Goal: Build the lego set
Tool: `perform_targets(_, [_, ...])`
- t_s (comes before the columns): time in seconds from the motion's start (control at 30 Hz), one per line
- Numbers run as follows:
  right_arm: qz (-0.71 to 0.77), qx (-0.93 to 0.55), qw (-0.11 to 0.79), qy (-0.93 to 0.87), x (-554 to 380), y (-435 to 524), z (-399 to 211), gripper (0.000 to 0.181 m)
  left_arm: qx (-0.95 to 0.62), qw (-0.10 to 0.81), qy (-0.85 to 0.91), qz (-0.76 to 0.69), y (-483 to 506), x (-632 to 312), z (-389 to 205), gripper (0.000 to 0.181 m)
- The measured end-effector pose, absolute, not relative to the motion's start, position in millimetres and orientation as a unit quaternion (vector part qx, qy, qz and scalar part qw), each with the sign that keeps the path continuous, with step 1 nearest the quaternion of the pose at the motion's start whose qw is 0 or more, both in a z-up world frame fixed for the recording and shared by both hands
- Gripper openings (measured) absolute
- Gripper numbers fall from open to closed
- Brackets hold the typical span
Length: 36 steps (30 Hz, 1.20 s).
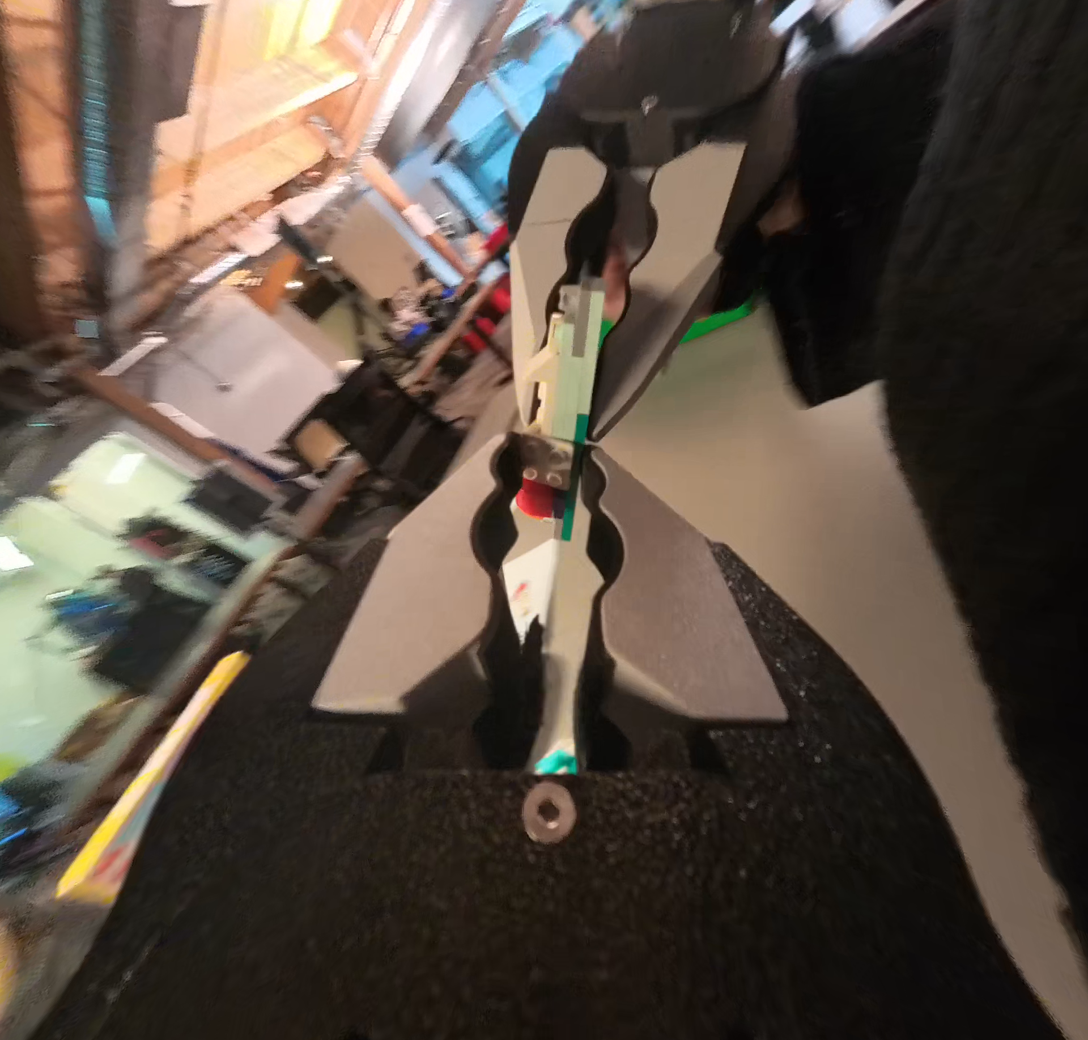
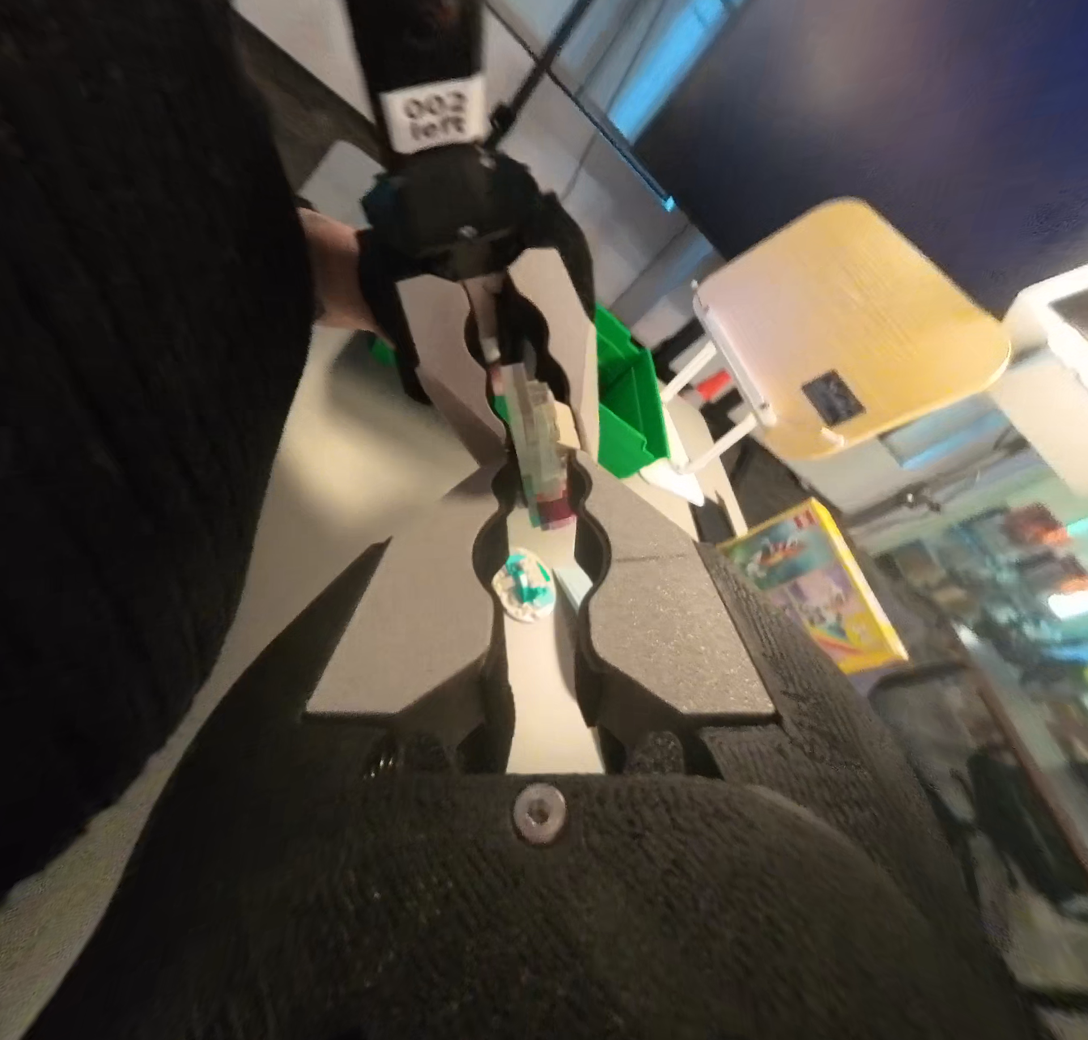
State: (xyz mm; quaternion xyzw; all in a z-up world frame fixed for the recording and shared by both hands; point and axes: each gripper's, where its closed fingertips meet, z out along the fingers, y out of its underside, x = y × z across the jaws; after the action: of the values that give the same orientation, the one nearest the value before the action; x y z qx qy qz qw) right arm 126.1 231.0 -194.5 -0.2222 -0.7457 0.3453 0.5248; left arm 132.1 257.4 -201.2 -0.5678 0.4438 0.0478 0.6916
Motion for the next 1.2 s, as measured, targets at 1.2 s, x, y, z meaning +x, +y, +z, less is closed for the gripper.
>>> perform_targets(1.2, [0.464, -0.254, 0.524, -0.667, 134, 231, -170, 0.013, -0.564, 0.708, 0.425, 0.023, 244, 136, -180, 0.015])
